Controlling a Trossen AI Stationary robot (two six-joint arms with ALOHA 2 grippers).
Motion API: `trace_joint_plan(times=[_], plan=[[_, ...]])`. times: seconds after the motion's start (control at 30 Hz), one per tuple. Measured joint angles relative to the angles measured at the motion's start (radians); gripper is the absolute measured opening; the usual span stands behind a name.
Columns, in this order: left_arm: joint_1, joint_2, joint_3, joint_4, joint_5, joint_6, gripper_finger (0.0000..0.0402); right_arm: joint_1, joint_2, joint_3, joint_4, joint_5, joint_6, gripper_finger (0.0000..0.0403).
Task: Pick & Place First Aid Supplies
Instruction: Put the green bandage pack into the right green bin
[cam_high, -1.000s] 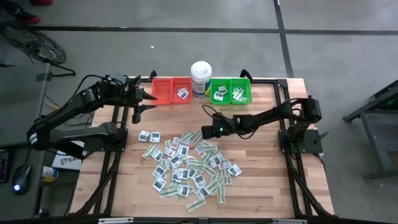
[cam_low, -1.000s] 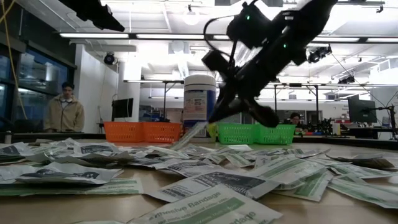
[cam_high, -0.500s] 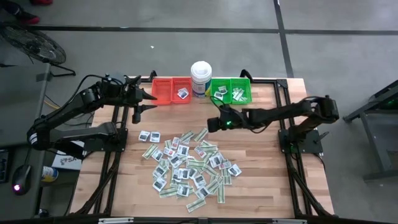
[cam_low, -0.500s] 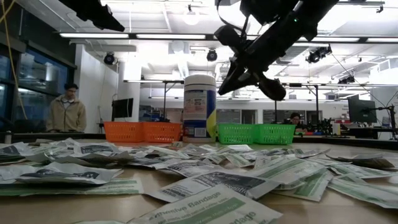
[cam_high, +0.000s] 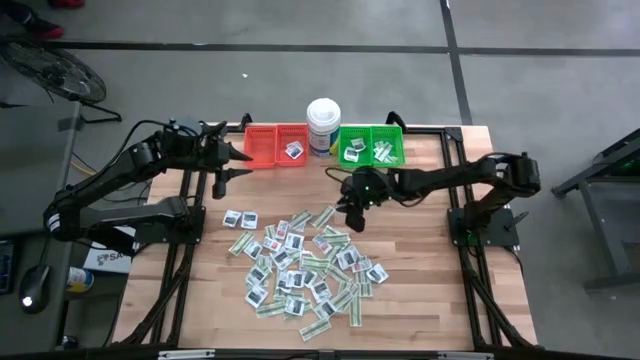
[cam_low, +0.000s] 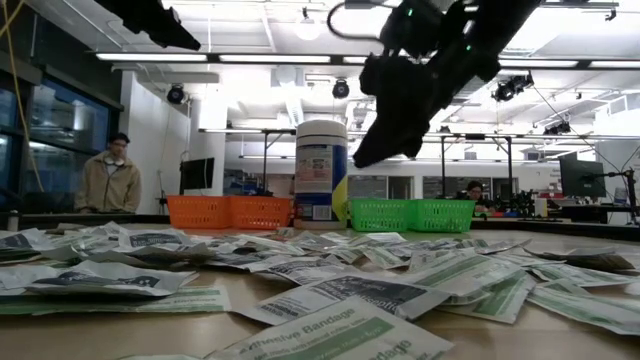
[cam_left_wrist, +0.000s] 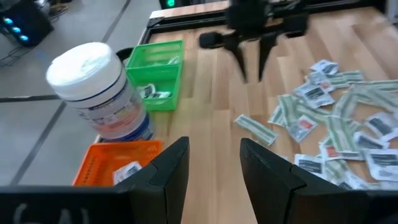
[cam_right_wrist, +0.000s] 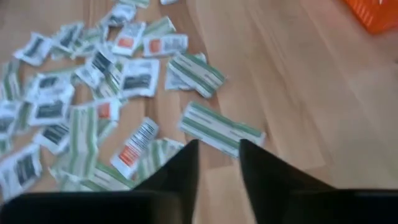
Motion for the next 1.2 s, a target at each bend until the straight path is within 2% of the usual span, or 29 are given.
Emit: trace_joint_plan(times=[0.17,0.3,0.43,0.7,0.93,1.2], plan=[[0.000,-0.045,0.000,-0.001,0.056,-0.009,0.0140,-0.030,0.053,0.057,-0.040,-0.041,-0.175,0.0215],[0.000,-0.124,0.000,-0.005,0.051,-0.040,0.0140,-0.038,0.142,0.190,-0.167,-0.026,-0.350,0.0243],[0.000,-0.202,0.000,-0.025,0.002,-0.085,0.0140,-0.058,0.253,0.326,-0.317,-0.060,-0.505,0.0239],[0.000,-0.268,0.000,-0.125,-0.007,-0.166,0.0140,-0.089,0.415,0.534,-0.572,-0.126,-0.800,0.0215],[0.000,-0.268,0.000,-0.159,-0.082,-0.158,0.0140,-0.088,0.494,0.632,-0.594,-0.126,-0.918,0.0213],[0.000,-0.268,0.000,-0.156,-0.111,-0.159,0.0140,-0.080,0.538,0.620,-0.593,-0.130,-0.983,0.0202]])
